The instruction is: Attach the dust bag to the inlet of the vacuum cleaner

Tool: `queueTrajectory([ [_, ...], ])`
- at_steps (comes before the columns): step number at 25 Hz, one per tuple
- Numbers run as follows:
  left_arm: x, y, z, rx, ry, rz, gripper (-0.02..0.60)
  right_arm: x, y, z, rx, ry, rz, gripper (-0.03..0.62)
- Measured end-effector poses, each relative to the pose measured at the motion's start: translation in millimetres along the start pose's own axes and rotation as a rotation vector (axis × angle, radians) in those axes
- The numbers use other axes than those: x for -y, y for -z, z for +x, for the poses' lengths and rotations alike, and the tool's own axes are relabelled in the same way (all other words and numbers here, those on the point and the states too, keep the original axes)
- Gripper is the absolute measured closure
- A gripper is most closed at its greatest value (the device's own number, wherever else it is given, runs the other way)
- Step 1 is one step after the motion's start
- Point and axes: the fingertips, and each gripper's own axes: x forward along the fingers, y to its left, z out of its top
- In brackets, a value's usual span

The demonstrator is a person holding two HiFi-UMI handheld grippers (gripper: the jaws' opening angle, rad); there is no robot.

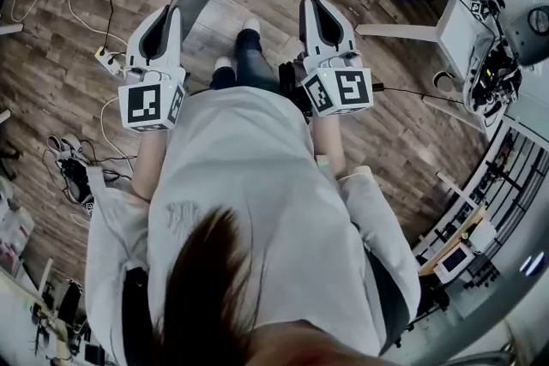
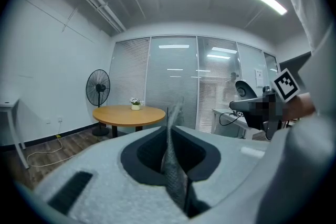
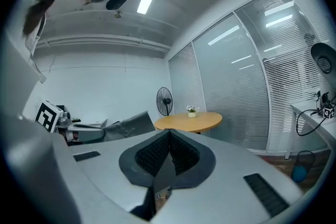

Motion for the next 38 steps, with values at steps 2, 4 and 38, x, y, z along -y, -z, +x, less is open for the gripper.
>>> queueTrajectory([
  [2, -0.8, 4.0, 9.8, -0.014, -0.004, -0.005, 0.543, 10.2, 4.2, 9.9, -0.009, -0.007, 0.012, 0.591],
  [4, -2.7, 4.8, 24.7, -0.024, -0.009, -0.002, 0.543, 21.8, 6.4, 24.5, -0.016, -0.024, 0.023, 0.591],
  [38, -78.9, -13.5, 230.1, -0.099, -0.077, 0.051, 0.543, 153.7, 2.2, 214.0, -0.126, -0.065, 0.055, 0.591],
])
